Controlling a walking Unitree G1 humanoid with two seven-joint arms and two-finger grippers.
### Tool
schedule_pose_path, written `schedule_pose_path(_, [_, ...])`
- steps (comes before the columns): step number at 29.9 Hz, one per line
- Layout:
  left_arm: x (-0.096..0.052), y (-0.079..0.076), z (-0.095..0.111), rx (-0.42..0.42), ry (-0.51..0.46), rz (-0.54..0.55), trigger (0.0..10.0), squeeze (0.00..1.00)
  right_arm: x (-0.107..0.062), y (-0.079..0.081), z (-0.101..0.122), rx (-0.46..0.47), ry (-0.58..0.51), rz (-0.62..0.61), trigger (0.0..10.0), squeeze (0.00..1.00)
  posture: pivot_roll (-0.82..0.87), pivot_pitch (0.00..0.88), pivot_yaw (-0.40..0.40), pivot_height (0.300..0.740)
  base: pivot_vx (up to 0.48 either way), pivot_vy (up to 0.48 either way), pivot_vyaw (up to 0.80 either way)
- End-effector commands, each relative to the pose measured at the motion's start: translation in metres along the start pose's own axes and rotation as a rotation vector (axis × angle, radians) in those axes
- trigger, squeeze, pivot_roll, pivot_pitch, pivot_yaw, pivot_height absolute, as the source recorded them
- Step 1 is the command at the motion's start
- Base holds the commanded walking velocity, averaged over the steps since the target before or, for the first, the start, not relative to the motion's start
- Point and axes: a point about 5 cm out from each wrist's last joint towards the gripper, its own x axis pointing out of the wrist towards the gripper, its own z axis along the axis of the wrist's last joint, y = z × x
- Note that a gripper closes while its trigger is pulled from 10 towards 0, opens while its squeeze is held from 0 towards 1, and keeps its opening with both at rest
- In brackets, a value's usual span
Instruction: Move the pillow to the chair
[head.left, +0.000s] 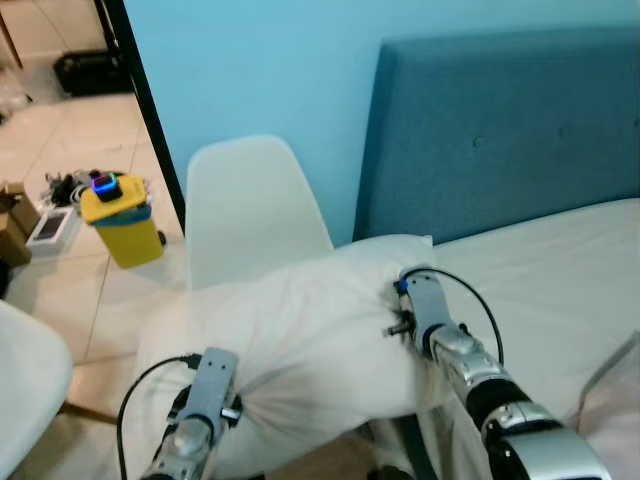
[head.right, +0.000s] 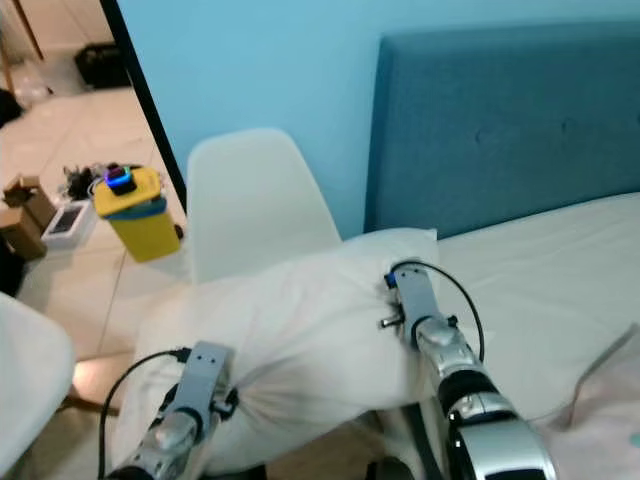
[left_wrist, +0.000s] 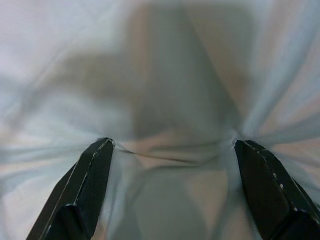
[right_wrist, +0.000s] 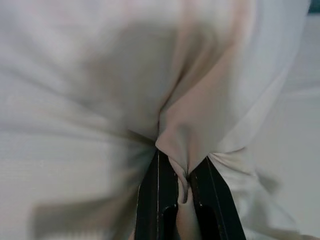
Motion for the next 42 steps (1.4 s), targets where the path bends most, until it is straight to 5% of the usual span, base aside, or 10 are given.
schedule_pose_path(1, [-0.004, -0.001, -0.017, 0.026, 0.074, -0.019, 10.0, 0.0, 0.0, 0.008, -0.006, 0.003, 0.023, 0.025, 10.0, 0.0, -0.02, 0.106, 0.02, 0.57, 0.0, 0.0, 0.0])
schedule_pose_path(5, [-0.004, -0.001, -0.014, 0.036, 0.057, -0.03, 9.8, 0.0, 0.001, 0.009, -0.005, 0.007, 0.015, 0.029, 10.0, 0.0, -0.02, 0.107, 0.022, 0.555, 0.0, 0.0, 0.0])
schedule_pose_path(6, [-0.004, -0.001, -0.014, 0.037, 0.055, -0.03, 0.0, 0.0, 0.001, 0.009, -0.004, 0.01, 0.011, 0.029, 10.0, 0.0, -0.02, 0.107, 0.022, 0.55, 0.0, 0.0, 0.0])
schedule_pose_path(19, [-0.002, 0.004, -0.011, 0.028, 0.05, -0.017, 0.0, 0.0, 0.001, 0.008, 0.003, 0.031, -0.03, 0.042, 10.0, 0.0, -0.03, 0.094, 0.022, 0.513, 0.0, 0.0, 0.0])
schedule_pose_path(24, [0.0, 0.014, -0.006, -0.045, 0.042, 0.038, 0.0, 0.0, 0.001, 0.019, 0.01, 0.023, -0.072, 0.1, 10.0, 0.0, -0.02, 0.091, 0.022, 0.513, 0.0, 0.0, 0.0])
schedule_pose_path(27, [0.006, 0.026, 0.014, -0.111, -0.028, 0.101, 0.0, 0.0, 0.001, 0.028, 0.016, 0.029, -0.114, 0.145, 10.0, 0.0, -0.02, 0.094, 0.016, 0.513, 0.0, 0.0, 0.0])
schedule_pose_path(33, [0.013, 0.04, 0.05, -0.109, -0.16, 0.172, 0.0, 0.0, 0.001, 0.04, 0.024, 0.045, -0.157, 0.199, 10.0, 0.0, -0.01, 0.098, 0.013, 0.513, 0.0, 0.0, 0.0])
schedule_pose_path(39, [0.012, 0.065, 0.116, -0.087, -0.404, 0.349, 0.0, 0.0, -0.001, 0.063, 0.048, 0.064, -0.278, 0.287, 10.0, 0.0, 0.0, 0.101, 0.014, 0.513, 0.0, 0.0, 0.0])
schedule_pose_path(42, [0.012, 0.066, 0.119, -0.089, -0.417, 0.358, 0.0, 0.0, -0.001, 0.063, 0.05, 0.07, -0.288, 0.292, 10.0, 0.0, 0.0, 0.101, 0.014, 0.513, 0.0, 0.0, 0.0])
